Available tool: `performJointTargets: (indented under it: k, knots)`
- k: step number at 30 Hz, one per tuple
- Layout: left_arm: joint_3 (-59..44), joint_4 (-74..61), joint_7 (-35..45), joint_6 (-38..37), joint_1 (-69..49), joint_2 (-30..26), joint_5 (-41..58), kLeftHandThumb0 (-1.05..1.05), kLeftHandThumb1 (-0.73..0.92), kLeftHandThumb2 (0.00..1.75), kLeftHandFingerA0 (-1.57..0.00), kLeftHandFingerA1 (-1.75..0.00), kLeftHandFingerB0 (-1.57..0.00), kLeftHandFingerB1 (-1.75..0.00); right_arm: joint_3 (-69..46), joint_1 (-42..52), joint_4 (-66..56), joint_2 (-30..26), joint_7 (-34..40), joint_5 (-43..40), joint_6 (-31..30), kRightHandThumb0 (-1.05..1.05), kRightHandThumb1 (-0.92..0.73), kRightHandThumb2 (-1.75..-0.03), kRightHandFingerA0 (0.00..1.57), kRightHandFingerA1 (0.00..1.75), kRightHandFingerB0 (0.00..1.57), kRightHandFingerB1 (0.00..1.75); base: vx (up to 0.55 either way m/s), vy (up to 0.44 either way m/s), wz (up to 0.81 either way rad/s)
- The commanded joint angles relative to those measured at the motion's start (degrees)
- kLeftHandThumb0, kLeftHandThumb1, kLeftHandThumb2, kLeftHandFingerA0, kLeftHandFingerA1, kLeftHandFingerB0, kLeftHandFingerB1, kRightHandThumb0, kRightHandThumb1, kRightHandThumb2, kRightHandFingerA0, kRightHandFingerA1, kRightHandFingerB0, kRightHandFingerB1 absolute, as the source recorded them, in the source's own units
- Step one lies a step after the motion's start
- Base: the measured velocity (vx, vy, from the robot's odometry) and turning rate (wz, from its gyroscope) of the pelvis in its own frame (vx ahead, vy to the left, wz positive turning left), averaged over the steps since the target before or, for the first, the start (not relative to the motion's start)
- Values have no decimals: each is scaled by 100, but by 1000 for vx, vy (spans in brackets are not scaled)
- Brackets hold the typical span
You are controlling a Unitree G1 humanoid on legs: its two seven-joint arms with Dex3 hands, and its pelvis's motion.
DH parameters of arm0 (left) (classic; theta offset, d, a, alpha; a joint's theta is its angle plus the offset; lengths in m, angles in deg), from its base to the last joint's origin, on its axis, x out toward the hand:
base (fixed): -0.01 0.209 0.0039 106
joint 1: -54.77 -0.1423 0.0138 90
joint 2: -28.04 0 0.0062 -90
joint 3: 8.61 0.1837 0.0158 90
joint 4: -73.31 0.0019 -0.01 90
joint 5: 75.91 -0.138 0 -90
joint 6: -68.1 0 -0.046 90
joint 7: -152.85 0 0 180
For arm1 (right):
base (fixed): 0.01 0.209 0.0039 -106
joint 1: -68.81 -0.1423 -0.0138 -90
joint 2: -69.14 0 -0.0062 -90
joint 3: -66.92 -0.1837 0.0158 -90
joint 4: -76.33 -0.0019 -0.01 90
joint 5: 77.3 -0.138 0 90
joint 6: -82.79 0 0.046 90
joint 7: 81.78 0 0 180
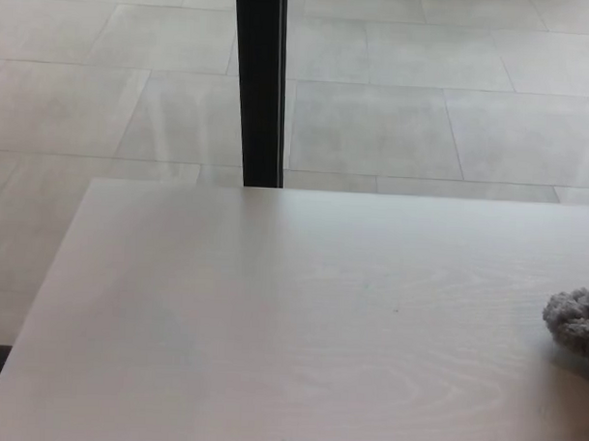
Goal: The robot uses its right hand to pick up the duster kept in the middle of the desk and use it to wipe the desk by swiping its surface twice
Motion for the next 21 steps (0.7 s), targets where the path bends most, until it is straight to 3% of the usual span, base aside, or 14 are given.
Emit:
performJointTargets:
  k: [1, 6, 7, 8, 9, 10, 11, 12, 13, 15, 16, 17, 18, 21]
  knots:
    - [-36, 21, 28, -81, 3, -31, 10, -57, 75, 60, -41, -59, -51, -44, -33, 53, -113, 103, -103, -73, -41, -39, -53, -56, 87, 154, 67, 62, 0, 0, 0]
    - [70, -12, -2, -214, -16, -53, -97, -58, 78, 64, -43, -58, -49, -44, -164, -63, -326, 574, -14, -161, -308, -46, -53, -60, 87, 167, 74, 79, 0, 0, 0]
    - [41, 32, 43, -200, 7, -62, -63, -59, 76, 63, -41, -56, -47, -43, -208, -109, -532, 751, 16, -175, -342, -48, -60, -60, 78, 173, 68, 87, 0, 0, 0]
    - [86, 46, -56, -224, 26, -55, -119, -56, 79, 64, -43, -54, -47, -41, -315, -73, -965, 830, 137, -250, -190, -44, -41, -85, 112, 136, 74, 95, 0, 0, 0]
    - [94, 48, -56, -225, 26, -56, -120, -56, 79, 64, -43, -54, -47, -41, -337, -38, -1027, 809, 113, -232, -207, -44, -41, -85, 112, 136, 74, 95, 0, 0, 0]
    - [19, 69, 83, -111, 68, -52, -15, -55, 61, 105, -36, -63, -34, -57, -496, 62, -1231, 899, 411, -317, -333, -42, -66, -62, 84, 175, 71, 116, 0, 0, 0]
    - [64, 81, 29, -125, 80, -58, -71, -57, 78, 63, -40, -55, -46, -43, -578, 97, -1440, 997, 291, -347, -394, -49, -55, -98, 113, 135, 74, 111, 0, 0, 0]
    - [69, 88, 34, -129, 85, -56, -75, -57, 78, 64, -41, -55, -44, -42, -728, 180, -1644, 1052, 442, -449, -299, -46, -59, -101, 113, 134, 77, 110, 0, 0, 0]
    - [96, 98, 6, -141, 91, -56, -106, -56, 79, 64, -40, -55, -45, -42, -856, 254, -1782, 1141, 552, -530, -280, -44, -83, -64, 86, 175, 69, 139, 0, 0, 0]
    - [100, 91, 32, -186, 86, -48, -101, -56, 82, 65, -40, -57, -46, -43, -941, 361, -1980, 1267, 610, -507, -298, -43, -85, -71, 89, 175, 66, 152, 0, 0, 0]
    - [159, 85, 37, -264, 70, -43, -162, -55, 64, 106, -38, -63, -37, -57, -1042, 442, -2094, 1328, 714, -575, -208, -43, -88, -74, 90, 175, 66, 153, 0, 0, 0]
    - [171, 95, 20, -260, 72, -37, -166, -55, 64, 106, -38, -63, -37, -57, -1105, 480, -2170, 1374, 709, -610, -185, -43, -88, -74, 90, 175, 66, 153, 0, 0, 0]
    - [69, 102, 62, -92, 107, -37, -30, -55, 81, 64, -39, -56, -46, -42, -1262, 639, -2434, 1438, 998, -749, 23, -42, -82, -76, 94, 175, 73, 149, 0, 0, 0]
    - [181, 79, -36, -256, 55, -59, -164, -57, 83, 64, -41, -55, -47, -40, -1350, 773, -2731, 1553, 1014, -742, 136, -44, -89, -71, 93, 175, 69, 148, 0, 0, 0]
